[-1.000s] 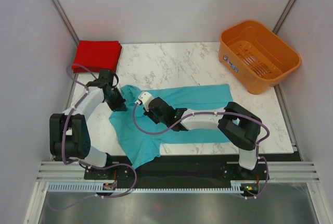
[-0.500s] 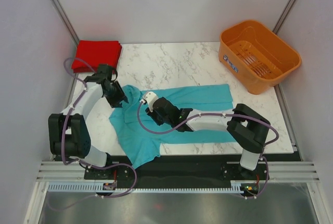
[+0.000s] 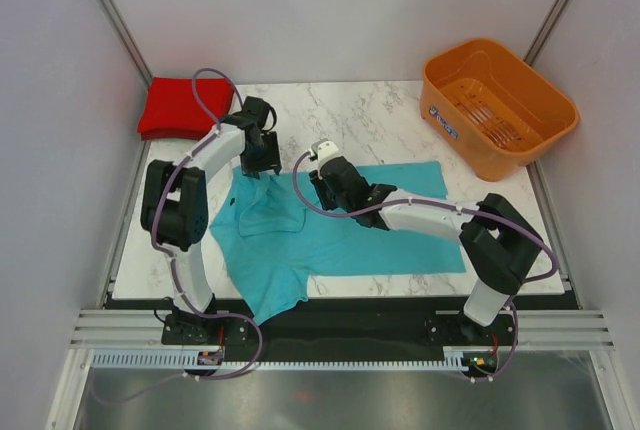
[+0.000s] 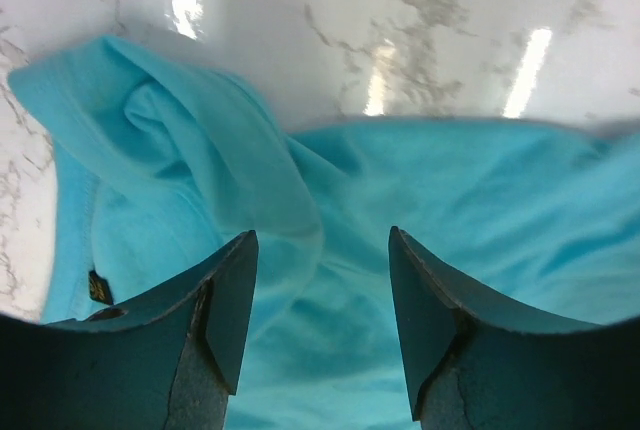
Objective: Fold and stack the t-shirts
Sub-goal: Fold the tshirt
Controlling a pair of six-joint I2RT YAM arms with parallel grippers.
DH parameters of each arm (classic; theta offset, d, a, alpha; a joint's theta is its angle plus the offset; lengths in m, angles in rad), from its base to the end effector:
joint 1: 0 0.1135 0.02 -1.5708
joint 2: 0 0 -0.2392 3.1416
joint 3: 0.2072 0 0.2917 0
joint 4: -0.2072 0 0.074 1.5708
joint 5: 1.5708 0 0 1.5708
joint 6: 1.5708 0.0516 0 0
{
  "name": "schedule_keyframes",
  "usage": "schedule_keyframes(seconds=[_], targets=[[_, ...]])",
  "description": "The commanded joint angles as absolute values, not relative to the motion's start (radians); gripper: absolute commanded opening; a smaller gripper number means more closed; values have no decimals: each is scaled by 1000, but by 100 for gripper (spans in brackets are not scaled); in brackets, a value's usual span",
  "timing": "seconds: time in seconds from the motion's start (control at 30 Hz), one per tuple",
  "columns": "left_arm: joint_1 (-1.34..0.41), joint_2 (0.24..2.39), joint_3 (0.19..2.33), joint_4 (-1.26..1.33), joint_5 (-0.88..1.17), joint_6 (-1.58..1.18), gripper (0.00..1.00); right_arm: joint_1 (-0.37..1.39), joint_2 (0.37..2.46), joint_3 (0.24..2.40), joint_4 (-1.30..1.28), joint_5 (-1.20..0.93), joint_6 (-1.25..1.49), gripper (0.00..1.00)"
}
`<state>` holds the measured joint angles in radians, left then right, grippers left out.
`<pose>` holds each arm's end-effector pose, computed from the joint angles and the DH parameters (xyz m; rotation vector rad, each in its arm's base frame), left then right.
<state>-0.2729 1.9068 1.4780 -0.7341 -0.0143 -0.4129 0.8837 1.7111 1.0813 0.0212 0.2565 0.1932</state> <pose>0.4174 -0.1161 0.1599 -0.1962 2.7405 -0.1726 0.2773 0.3173 0.1599 -0.5974 2.0931 0.3409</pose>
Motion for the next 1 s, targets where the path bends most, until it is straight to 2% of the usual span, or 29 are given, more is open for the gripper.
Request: schedule_keyframes(seconds=[0.0, 0.07, 0.1, 0.13, 0.17, 0.2, 0.3, 0.63, 0.77, 0.97], targets=[[-268, 1979, 1554, -790, -181, -362, 62, 862, 1703, 1083, 21, 272, 232, 34], [-268, 2008, 1583, -807, -216, -356, 60, 845, 1704, 1074, 26, 268, 238, 34], [-267, 2011, 1592, -810, -228, -353, 54, 825, 1706, 1071, 28, 265, 242, 34], [-265, 2017, 1610, -810, -241, -351, 44, 815, 1710, 1065, 32, 262, 251, 34], [-262, 2016, 1620, -811, -250, -353, 27, 805, 1715, 1062, 43, 259, 258, 34], [-250, 2011, 1629, -811, -242, -357, 23, 786, 1721, 1054, 48, 255, 262, 33], [-220, 1982, 1632, -808, -189, -377, 21, 743, 1752, 1043, 66, 250, 276, 31], [-81, 1938, 1540, -726, 70, -425, 26, 571, 1855, 1037, 3, 290, 364, 30], [-32, 1937, 1497, -710, 104, -456, 14, 532, 1853, 1017, -43, 351, 383, 29], [55, 1873, 1356, -700, 84, -592, 4, 511, 1850, 994, -78, 425, 442, 28]])
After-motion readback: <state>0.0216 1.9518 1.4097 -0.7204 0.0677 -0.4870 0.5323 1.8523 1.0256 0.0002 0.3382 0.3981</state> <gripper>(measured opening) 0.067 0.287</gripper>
